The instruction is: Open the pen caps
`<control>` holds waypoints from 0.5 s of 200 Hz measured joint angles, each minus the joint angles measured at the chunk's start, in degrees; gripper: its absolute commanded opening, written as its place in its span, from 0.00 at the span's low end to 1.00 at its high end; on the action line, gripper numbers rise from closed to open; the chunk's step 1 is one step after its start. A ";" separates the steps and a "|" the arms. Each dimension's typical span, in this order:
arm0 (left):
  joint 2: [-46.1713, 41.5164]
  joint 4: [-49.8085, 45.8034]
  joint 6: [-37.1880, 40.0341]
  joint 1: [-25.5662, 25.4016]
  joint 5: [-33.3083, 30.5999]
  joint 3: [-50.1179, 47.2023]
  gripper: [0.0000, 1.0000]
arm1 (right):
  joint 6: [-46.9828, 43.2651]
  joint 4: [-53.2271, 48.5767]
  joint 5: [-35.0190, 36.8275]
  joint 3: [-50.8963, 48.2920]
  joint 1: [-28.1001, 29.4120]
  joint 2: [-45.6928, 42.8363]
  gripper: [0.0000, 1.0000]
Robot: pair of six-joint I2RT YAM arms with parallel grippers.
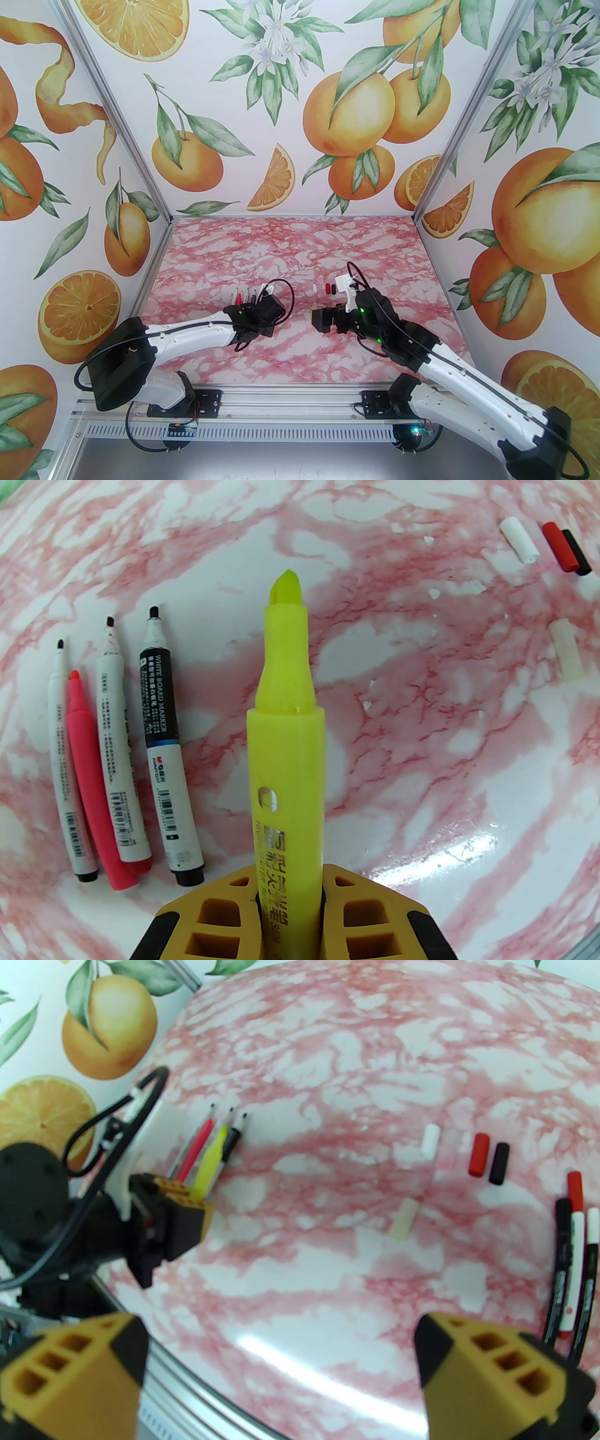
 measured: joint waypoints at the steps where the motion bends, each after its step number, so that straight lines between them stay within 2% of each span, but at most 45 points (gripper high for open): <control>1: 0.13 -0.02 0.00 0.07 -0.02 0.11 0.02 | -0.02 0.00 -0.02 0.00 0.00 0.00 1.00; 35: 5.60 -0.11 0.13 3.28 -1.44 2.21 0.02 | 0.00 -0.02 -0.13 0.00 0.00 -0.04 1.00; 100: 10.40 -0.39 0.11 3.87 -2.21 4.46 0.03 | 0.00 -0.02 -0.20 0.00 0.00 0.15 1.00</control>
